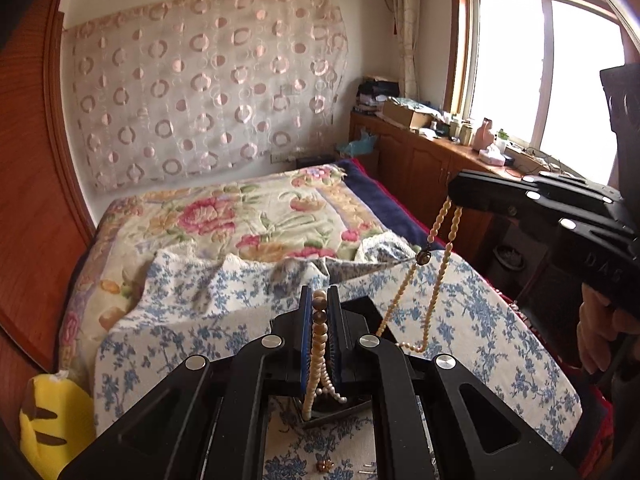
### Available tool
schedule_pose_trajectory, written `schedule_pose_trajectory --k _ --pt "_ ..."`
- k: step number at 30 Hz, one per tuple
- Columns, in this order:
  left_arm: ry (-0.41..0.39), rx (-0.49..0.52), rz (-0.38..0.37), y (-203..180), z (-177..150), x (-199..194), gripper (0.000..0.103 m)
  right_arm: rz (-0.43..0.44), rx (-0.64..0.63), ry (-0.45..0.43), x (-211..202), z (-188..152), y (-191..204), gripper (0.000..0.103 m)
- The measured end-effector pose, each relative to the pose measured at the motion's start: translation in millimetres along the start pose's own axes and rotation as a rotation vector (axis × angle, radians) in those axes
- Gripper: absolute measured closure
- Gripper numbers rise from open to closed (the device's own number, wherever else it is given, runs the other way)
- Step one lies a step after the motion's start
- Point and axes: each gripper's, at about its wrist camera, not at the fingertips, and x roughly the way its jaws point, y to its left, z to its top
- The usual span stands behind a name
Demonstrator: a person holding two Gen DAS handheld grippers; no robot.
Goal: Organize jewelry
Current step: 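Lower the pearls into the black box and open both tools, then move both tools back to the silver hairpin comb and red cord bracelet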
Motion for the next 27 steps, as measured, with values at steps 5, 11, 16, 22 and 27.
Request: schedule_pose_trajectory --k 5,11,16,22,27 --pt "0.015 0.003 -0.009 -2 -4 8 0.096 0.0 0.003 -0.012 2 2 3 0.098" --pt "0.025 0.003 -0.005 -2 -7 10 0.096 -0.012 0.002 -0.04 1 12 2 0.098" --pt "0.035 0.0 0.006 2 -18 11 0.095 -0.004 0.024 0.036 22 -6 -2 0.097" --pt "0.026 -0.009 0.007 9 -36 2 0.074 -0.008 0.011 0.106 39 -36 1 0.059" --pt "0.027 -0.016 0.005 13 -58 -8 0.071 0.022 0.034 0.113 27 -67 5 0.059"
